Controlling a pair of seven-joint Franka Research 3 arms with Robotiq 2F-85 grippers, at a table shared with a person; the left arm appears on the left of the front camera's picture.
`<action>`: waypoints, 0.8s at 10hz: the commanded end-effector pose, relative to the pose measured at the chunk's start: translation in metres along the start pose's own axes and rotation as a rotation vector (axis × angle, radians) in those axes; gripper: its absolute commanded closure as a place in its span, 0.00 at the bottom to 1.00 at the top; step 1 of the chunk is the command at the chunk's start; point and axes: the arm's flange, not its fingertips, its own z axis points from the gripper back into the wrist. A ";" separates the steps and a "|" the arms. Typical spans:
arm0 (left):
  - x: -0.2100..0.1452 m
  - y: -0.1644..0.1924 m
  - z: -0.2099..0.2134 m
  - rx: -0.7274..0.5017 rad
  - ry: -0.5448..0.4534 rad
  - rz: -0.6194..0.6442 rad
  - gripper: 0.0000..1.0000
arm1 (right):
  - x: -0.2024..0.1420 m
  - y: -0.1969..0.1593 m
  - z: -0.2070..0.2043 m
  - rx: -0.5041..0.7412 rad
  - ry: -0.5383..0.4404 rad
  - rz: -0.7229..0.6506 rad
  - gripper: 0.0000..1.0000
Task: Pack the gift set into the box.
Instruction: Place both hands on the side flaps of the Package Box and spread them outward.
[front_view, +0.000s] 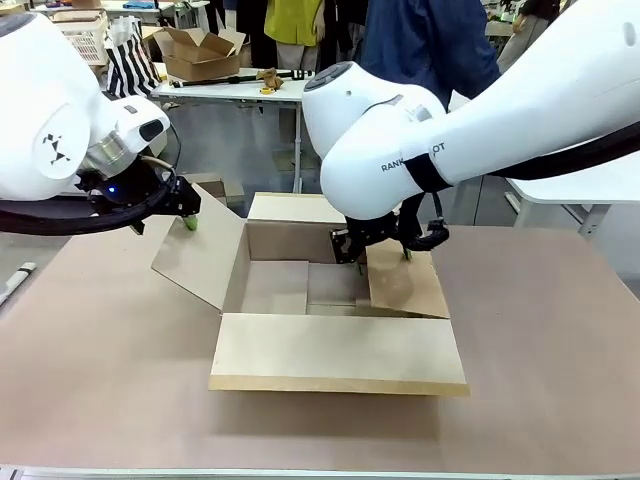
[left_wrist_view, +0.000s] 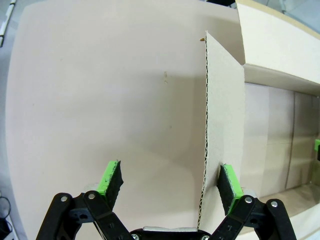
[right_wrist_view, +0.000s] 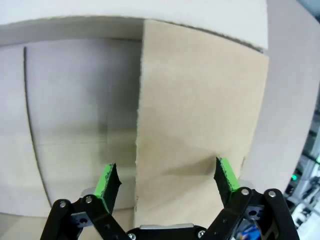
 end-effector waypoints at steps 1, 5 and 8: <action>0.001 0.000 0.001 0.014 0.003 0.011 0.00 | 0.008 0.000 0.007 -0.060 0.002 0.041 0.00; 0.001 0.000 0.001 0.014 0.003 0.011 0.00 | 0.001 -0.005 0.013 -0.145 0.012 0.045 0.00; 0.001 0.000 0.001 0.014 0.003 0.011 0.00 | -0.006 -0.011 0.024 -0.150 -0.021 0.000 0.00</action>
